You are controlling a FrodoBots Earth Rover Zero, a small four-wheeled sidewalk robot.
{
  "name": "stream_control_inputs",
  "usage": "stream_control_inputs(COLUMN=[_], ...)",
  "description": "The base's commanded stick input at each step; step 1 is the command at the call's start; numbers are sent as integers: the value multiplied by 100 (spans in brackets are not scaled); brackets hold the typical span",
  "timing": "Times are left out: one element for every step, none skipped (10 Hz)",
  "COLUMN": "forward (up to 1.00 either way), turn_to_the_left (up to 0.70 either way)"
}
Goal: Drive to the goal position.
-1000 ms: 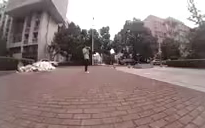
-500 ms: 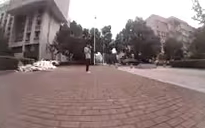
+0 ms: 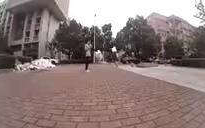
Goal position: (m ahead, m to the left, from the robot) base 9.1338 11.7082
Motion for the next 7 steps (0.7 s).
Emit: stream_control_inputs(forward=[70, 70, 70, 70, 70, 70, 70], turn_to_the_left=[1, 8, 13, 14, 14, 14, 14])
